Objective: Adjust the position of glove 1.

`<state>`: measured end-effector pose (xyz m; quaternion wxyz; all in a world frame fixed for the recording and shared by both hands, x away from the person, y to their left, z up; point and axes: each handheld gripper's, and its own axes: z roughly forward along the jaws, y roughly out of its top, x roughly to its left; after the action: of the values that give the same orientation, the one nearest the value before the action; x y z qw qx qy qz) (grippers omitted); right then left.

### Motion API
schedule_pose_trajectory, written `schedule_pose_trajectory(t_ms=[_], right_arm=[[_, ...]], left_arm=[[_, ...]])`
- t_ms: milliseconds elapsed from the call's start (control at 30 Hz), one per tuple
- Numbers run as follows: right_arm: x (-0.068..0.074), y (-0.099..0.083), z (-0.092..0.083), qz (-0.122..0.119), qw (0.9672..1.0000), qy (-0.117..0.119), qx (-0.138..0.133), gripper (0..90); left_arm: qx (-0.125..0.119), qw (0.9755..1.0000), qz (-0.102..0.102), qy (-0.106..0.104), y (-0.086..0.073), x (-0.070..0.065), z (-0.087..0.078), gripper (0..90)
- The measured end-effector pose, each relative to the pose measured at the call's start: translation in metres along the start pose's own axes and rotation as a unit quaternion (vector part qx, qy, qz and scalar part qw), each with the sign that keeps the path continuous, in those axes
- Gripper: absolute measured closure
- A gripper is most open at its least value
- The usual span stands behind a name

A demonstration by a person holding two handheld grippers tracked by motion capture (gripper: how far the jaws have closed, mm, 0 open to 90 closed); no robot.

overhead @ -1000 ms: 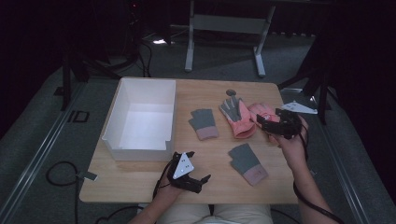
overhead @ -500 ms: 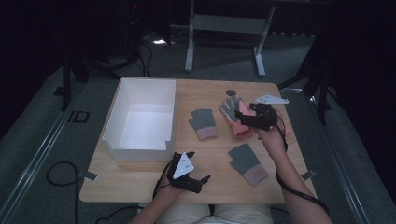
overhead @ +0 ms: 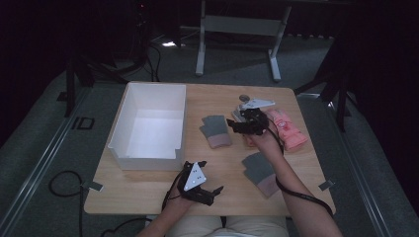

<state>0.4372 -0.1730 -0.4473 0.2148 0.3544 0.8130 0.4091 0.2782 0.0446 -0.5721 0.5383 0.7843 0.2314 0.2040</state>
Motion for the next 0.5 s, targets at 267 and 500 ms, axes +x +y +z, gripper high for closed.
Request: schedule_pose_trajectory(t_ms=[267, 500], right_arm=[[0.006, -0.002, 0.033, -0.011, 0.9992, 0.027, 0.029, 41.8], [0.003, -0.011, 0.066, -0.02, 0.9973, 0.034, 0.063, 53.8]], left_arm=[[0.0, 1.0, 0.002, -0.002, 0.0, -0.001, 0.0, 0.0], [0.0, 1.0, 0.003, -0.002, 0.0, -0.001, 0.0, 0.0]])
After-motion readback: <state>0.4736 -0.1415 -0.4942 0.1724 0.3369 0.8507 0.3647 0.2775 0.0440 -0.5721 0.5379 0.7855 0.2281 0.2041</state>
